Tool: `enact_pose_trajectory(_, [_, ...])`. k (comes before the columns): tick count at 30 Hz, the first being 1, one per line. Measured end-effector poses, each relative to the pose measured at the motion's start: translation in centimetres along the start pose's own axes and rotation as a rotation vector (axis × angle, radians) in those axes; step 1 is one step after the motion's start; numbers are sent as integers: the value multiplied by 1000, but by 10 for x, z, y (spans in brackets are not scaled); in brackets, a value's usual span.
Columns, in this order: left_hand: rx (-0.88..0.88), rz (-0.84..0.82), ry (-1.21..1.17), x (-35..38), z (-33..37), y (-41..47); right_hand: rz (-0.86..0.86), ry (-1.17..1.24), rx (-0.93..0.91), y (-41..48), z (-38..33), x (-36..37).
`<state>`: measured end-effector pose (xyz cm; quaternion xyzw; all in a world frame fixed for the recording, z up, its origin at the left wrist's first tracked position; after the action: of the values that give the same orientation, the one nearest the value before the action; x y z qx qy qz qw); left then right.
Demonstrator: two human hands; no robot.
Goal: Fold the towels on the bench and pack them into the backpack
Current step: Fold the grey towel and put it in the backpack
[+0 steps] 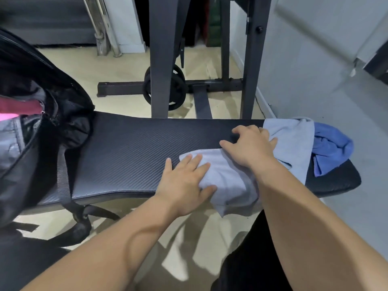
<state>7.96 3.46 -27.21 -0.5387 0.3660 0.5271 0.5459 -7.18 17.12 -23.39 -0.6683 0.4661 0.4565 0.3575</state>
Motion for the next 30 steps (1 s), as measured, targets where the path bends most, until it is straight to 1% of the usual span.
enact_pose_trajectory(3, [-86,45,12,-8,-9,3,4,59,-37,4,1,-5])
enact_pose_trajectory(5, [-148,73,18,-14,-16,5,-1,57,-80,5,-1,-5])
enact_pose_trajectory(9, [-275,90,59,-23,-40,3,-96,-27,-184,4,-4,0])
enact_pose_trajectory(12, [-360,113,72,-32,-66,3,-155,-5,-296,2,-7,3])
enact_pose_trajectory(14, [-422,108,120,-38,-87,7,-142,32,-344,0,-8,4])
enact_pose_trajectory(17, [-535,54,216,-44,-124,12,-98,76,-360,-3,-10,2])
enact_pose_trajectory(19, [-585,49,249,-47,-138,13,-134,64,-327,-6,-9,2])
enact_pose_trajectory(21, [-549,146,327,-51,-133,14,-196,50,-280,-6,-7,2])
enact_pose_trajectory(23, [-426,331,333,-53,-108,13,-217,81,-232,-4,-5,2])
enact_pose_trajectory(24, [-343,418,258,-52,-92,13,-193,127,-219,-2,-5,2])
enact_pose_trajectory(25, [-261,470,136,-49,-75,15,-142,187,-216,-1,-4,1])
enact_pose_trajectory(26, [-197,463,-23,-46,-56,16,-68,242,-216,1,-3,0])
enact_pose_trajectory(28, [-148,338,-306,-34,-22,20,74,299,-202,4,3,-5])
enact_pose_trajectory(29, [-149,271,-368,-26,-11,23,102,300,-182,6,7,-7])
enact_pose_trajectory(30, [-163,203,-360,-18,-4,27,94,276,-158,7,13,-9])
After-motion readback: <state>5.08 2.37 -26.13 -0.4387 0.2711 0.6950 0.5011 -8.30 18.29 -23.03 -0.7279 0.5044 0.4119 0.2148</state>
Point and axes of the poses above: each hand's wrist, its own y-axis towards the middle knuckle, its own x-axis out of the palm, z = x × y, the point moved 1 cm from there along y, towards the middle knuckle, and after that the axes turned 3 degrees about -x, right-handed, at the moved point
